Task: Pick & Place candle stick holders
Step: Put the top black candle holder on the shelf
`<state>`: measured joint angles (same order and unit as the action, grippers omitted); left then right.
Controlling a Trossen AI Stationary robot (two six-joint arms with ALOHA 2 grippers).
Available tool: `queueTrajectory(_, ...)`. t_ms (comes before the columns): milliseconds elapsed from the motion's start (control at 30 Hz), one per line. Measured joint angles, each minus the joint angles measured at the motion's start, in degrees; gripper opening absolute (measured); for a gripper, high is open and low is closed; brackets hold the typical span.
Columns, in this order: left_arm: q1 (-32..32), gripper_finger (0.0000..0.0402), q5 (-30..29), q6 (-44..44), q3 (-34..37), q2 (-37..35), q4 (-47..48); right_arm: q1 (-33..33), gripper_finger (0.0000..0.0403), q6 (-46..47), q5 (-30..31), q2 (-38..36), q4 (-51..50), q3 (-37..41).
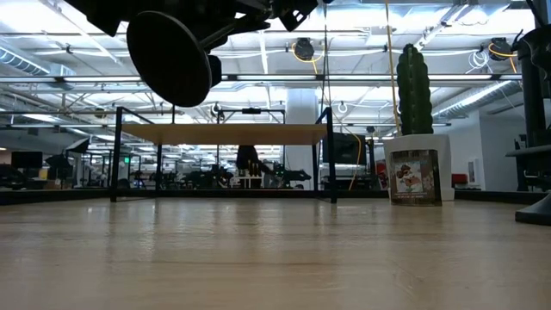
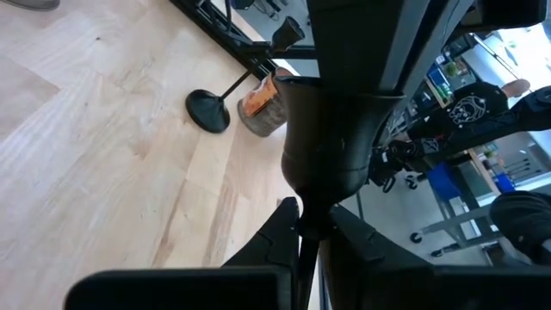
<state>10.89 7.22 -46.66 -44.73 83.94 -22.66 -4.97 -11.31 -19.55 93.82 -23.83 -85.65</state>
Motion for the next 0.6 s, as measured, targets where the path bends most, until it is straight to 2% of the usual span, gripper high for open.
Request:
queueTrajectory(200, 0.2, 0.0027, -0.2, 0.0, 0.0, 0.0, 0.6, 0.0, 0.0025, 0.0, 0.1, 0.0, 0.0, 0.0)
queueTrajectory(300, 0.4, 0.0027, -1.0, -0.1, 0.0, 0.0, 1.6, 0.0, 0.0034, -0.1, 2.1, 0.0, 0.0, 0.0)
queueTrajectory(600, 1.8, 0.0027, -4.7, -1.8, 0.0, 0.0, 6.0, 0.0, 0.0080, 0.0, 2.9, -0.7, 0.1, 0.0)
